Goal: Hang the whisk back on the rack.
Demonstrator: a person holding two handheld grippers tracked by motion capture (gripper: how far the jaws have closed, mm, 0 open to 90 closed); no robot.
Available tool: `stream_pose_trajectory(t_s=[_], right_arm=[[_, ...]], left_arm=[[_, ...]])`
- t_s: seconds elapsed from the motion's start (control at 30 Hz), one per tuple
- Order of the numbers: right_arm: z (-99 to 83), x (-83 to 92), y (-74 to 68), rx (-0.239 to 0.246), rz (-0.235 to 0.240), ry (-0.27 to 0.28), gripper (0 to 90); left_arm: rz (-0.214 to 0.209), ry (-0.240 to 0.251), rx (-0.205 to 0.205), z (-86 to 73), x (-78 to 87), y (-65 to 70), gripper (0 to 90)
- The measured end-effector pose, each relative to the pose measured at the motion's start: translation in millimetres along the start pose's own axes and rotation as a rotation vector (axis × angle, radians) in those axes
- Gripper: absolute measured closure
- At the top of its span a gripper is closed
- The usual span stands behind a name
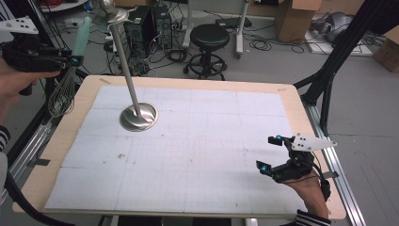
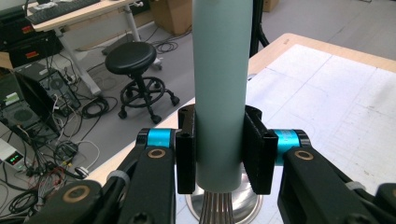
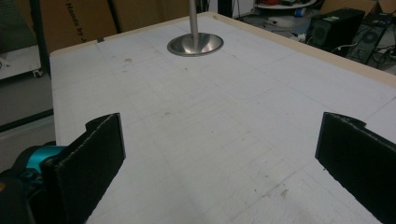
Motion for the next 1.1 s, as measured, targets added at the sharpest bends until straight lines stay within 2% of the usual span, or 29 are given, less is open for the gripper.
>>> stream_pose_trajectory(t_s=[1.1], right_arm=[[-3.5, 0.8, 3.2, -0.012, 0.005, 0.003, 0.5]], left_arm=[[0.006, -0.047, 0.01, 4.0, -42.2, 2.5, 69.3]])
Point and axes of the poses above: each handheld gripper's, and its own axes: x roughly backward along the jaws, z roughly out of its top, y roughly to its right, the point moved 5 cm from there along -x, roughly forward along the jaws, and after that the axes turned 2 degrees about z, right-handed, at the moved point
